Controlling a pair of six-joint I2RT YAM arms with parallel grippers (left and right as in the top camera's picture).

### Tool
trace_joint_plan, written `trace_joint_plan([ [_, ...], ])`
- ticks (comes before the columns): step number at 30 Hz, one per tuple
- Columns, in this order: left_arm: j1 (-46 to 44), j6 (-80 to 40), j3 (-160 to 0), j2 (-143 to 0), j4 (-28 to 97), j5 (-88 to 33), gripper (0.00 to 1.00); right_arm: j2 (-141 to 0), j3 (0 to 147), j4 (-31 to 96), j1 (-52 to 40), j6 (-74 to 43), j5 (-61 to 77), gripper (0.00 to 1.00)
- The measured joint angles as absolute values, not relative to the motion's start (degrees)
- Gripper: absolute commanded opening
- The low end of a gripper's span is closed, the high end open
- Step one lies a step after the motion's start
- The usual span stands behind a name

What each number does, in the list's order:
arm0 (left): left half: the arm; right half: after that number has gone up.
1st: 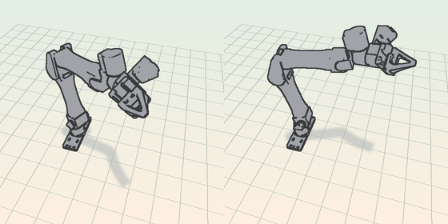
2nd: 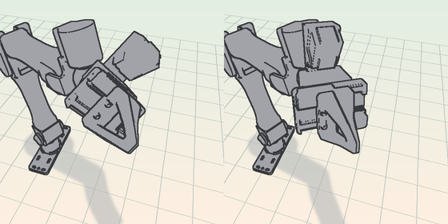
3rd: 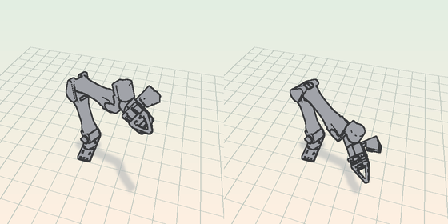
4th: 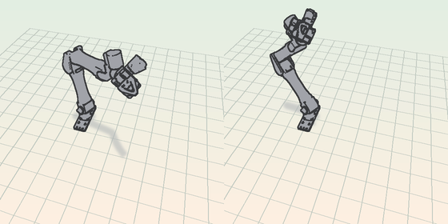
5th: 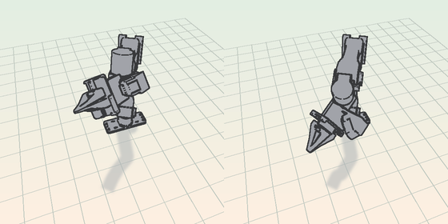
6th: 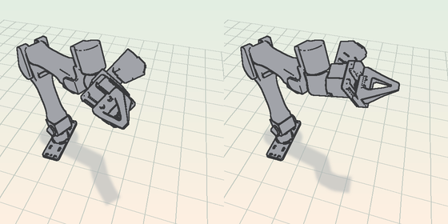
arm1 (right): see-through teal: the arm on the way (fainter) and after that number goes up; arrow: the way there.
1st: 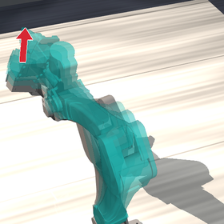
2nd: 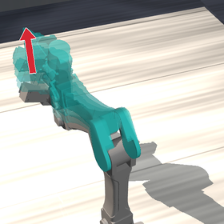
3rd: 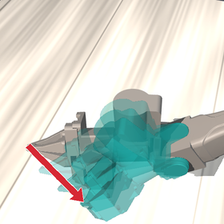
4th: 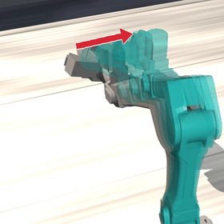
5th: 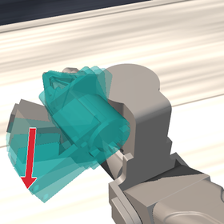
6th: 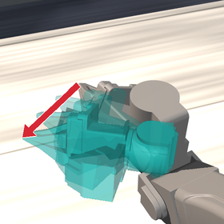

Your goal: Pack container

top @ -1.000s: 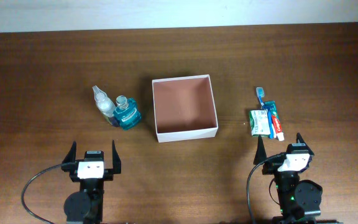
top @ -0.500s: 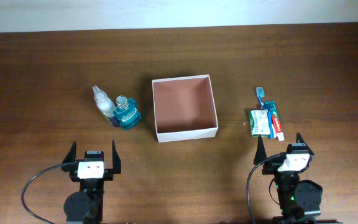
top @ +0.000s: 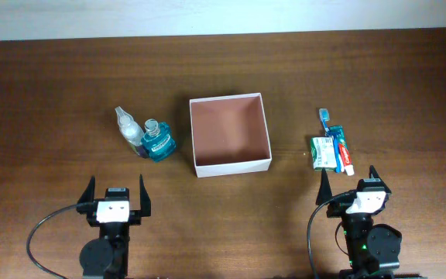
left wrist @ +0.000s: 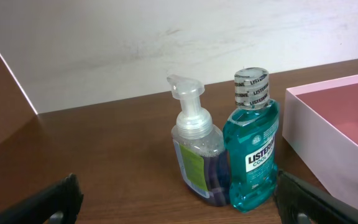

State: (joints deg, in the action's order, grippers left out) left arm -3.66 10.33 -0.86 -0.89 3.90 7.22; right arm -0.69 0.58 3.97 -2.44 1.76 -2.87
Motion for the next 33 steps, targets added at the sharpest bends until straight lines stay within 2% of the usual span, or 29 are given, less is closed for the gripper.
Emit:
trace_joint_plan([
  [13, -3.66, 10.33, -0.86, -0.89, 3.92, 7.22, 0.99, -0.75, 1.1, 1.63, -2.44, 1.52, -3.09, 0.99],
  [18, -3.66, 10.33, -0.86, -0.82, 4.01, 7.22, 1.0, -6.39, 10.83, 3.9, -2.44, 1.19, -4.69, 0.99],
  [23, -3.68, 10.33, -0.84, -0.78, 4.08, 7.22, 0.99, -26.89, 31.14, 20.23, -2.44, -2.09, -4.56, 0.99],
  [30, -3.66, 10.35, -0.84, -0.73, 4.12, 6.98, 0.99, -64.84, 75.35, 66.54, -2.44, -3.03, -0.93, 0.99],
  [33, -3.66, 10.35, -0.84, -0.69, 4.05, 7.01, 0.99, -73.91, 86.39, 75.94, -2.44, -3.01, -0.93, 0.99],
])
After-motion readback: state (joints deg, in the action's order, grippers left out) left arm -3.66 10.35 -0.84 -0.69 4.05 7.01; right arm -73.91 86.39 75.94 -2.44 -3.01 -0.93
